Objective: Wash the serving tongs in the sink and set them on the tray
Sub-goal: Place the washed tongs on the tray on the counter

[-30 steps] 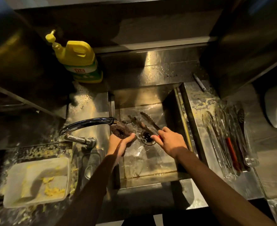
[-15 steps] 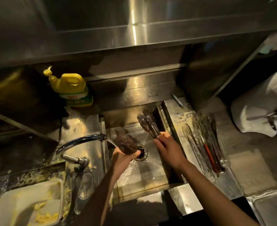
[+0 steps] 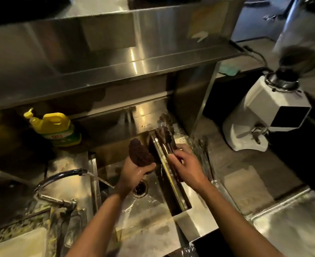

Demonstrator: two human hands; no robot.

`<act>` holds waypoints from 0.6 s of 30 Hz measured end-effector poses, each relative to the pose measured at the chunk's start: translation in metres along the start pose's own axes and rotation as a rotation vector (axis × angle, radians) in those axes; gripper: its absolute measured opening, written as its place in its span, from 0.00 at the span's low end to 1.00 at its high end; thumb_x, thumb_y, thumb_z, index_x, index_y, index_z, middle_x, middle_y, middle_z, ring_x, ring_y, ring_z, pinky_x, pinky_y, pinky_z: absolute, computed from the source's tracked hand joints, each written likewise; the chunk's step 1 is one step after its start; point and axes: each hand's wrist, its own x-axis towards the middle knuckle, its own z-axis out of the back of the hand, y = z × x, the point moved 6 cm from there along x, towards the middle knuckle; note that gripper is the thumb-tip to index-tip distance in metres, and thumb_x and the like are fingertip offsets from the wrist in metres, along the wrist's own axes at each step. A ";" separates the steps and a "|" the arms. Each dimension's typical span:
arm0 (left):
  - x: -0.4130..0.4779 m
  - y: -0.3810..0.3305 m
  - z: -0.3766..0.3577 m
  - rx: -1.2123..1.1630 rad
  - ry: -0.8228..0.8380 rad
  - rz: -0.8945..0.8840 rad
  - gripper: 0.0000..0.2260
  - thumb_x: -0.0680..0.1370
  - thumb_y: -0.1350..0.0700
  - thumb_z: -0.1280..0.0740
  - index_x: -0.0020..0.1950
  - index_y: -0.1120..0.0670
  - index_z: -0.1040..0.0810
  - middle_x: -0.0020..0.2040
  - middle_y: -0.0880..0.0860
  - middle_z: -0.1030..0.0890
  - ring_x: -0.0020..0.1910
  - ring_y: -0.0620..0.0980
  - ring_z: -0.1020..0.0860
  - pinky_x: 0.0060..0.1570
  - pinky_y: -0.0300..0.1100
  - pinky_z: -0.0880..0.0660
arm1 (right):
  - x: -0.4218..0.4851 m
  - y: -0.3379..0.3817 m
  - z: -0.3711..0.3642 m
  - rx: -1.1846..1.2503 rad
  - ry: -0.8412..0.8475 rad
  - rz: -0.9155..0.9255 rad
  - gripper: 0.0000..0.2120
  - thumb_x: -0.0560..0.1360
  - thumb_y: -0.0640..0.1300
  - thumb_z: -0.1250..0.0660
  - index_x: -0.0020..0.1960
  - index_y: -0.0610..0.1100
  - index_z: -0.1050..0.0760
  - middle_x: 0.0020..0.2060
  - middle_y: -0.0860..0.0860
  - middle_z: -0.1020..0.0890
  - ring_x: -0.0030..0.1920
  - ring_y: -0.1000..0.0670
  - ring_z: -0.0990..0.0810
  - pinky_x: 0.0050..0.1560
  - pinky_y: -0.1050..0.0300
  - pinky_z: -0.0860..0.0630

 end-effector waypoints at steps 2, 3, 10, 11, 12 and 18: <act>-0.006 -0.024 -0.026 -0.005 0.002 -0.068 0.13 0.69 0.67 0.24 0.45 0.51 0.21 0.39 0.43 0.18 0.38 0.33 0.19 0.35 0.25 0.26 | -0.009 -0.005 0.032 -0.024 -0.048 0.007 0.13 0.81 0.53 0.36 0.49 0.46 0.18 0.55 0.54 0.25 0.55 0.59 0.25 0.55 0.66 0.28; -0.007 -0.033 -0.039 -0.016 -0.007 -0.084 0.14 0.68 0.67 0.23 0.45 0.50 0.21 0.39 0.42 0.17 0.40 0.36 0.18 0.37 0.26 0.25 | -0.013 -0.008 0.049 -0.019 -0.075 0.017 0.14 0.81 0.53 0.36 0.49 0.45 0.17 0.55 0.53 0.25 0.55 0.58 0.25 0.55 0.64 0.27; -0.027 -0.085 -0.153 -0.026 0.157 -0.152 0.12 0.69 0.69 0.25 0.45 0.55 0.20 0.40 0.47 0.16 0.38 0.38 0.18 0.41 0.31 0.23 | -0.063 -0.035 0.165 -0.021 -0.266 -0.008 0.09 0.80 0.51 0.34 0.41 0.59 0.22 0.52 0.60 0.25 0.52 0.66 0.25 0.50 0.68 0.31; -0.031 -0.091 -0.169 -0.019 0.190 -0.167 0.11 0.70 0.68 0.24 0.47 0.56 0.19 0.42 0.48 0.15 0.41 0.39 0.17 0.44 0.32 0.22 | -0.072 -0.040 0.182 -0.027 -0.299 -0.013 0.12 0.80 0.51 0.34 0.38 0.60 0.25 0.51 0.58 0.25 0.52 0.65 0.25 0.50 0.66 0.31; -0.033 -0.095 -0.184 -0.005 0.225 -0.179 0.12 0.70 0.66 0.24 0.50 0.57 0.19 0.44 0.49 0.15 0.45 0.42 0.17 0.47 0.35 0.22 | -0.080 -0.045 0.196 -0.025 -0.322 -0.027 0.14 0.80 0.51 0.34 0.35 0.59 0.26 0.51 0.56 0.24 0.51 0.62 0.24 0.50 0.63 0.31; -0.055 -0.126 -0.287 -0.016 0.363 -0.200 0.10 0.68 0.63 0.21 0.45 0.53 0.17 0.40 0.47 0.13 0.41 0.42 0.16 0.43 0.37 0.20 | -0.141 -0.069 0.289 0.040 -0.508 -0.080 0.14 0.80 0.48 0.33 0.38 0.43 0.20 0.46 0.51 0.23 0.48 0.53 0.22 0.50 0.53 0.26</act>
